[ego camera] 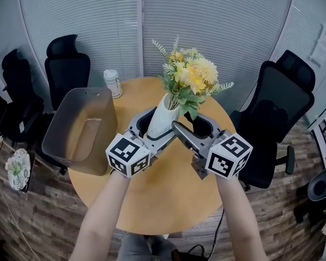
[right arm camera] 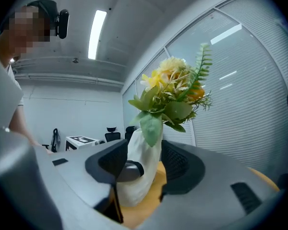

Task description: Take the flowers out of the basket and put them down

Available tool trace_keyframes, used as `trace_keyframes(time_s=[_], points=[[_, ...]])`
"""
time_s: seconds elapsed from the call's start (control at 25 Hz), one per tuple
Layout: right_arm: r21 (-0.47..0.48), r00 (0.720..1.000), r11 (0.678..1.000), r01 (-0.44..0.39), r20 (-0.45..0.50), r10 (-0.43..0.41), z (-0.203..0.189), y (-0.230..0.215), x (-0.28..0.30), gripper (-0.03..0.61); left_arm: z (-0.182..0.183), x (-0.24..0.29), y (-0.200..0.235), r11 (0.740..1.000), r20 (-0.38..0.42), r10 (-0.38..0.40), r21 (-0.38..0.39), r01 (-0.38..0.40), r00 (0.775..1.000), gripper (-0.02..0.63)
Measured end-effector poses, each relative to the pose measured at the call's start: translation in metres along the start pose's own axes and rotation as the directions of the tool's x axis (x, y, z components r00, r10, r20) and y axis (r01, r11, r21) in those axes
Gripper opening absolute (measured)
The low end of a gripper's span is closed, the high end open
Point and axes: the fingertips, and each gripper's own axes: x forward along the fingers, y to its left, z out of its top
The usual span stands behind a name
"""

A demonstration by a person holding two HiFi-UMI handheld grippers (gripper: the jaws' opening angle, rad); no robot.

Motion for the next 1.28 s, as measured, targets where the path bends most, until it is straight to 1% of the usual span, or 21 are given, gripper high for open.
trace_keyframes(time_s=[0.2, 0.4, 0.64, 1.0, 1.28], points=[[0.02, 1.0, 1.0, -0.009, -0.005, 0.009, -0.023, -0.012, -0.019, 0.239, -0.022, 0.012, -0.027, 1.0, -0.005, -0.002, -0.004, 0.001, 1.0, 0.368], [0.061, 1.0, 0.998, 0.001, -0.005, -0.001, -0.042, -0.021, -0.012, 0.239, -0.039, 0.016, -0.02, 1.0, -0.008, -0.001, -0.01, 0.001, 1.0, 0.368], [0.086, 0.999, 0.995, 0.045, 0.014, -0.047, -0.068, -0.028, -0.007, 0.239, -0.065, 0.016, -0.014, 1.0, -0.016, -0.001, -0.015, 0.001, 1.0, 0.368], [0.023, 0.997, 0.997, 0.069, -0.021, -0.069, -0.103, -0.039, -0.004, 0.239, -0.106, 0.023, -0.01, 1.0, -0.056, 0.007, -0.029, -0.009, 0.998, 0.368], [-0.033, 0.997, 0.997, 0.071, -0.035, -0.072, -0.12, -0.056, -0.002, 0.239, -0.129, 0.038, -0.005, 1.0, -0.1, 0.01, -0.028, -0.013, 0.995, 0.368]])
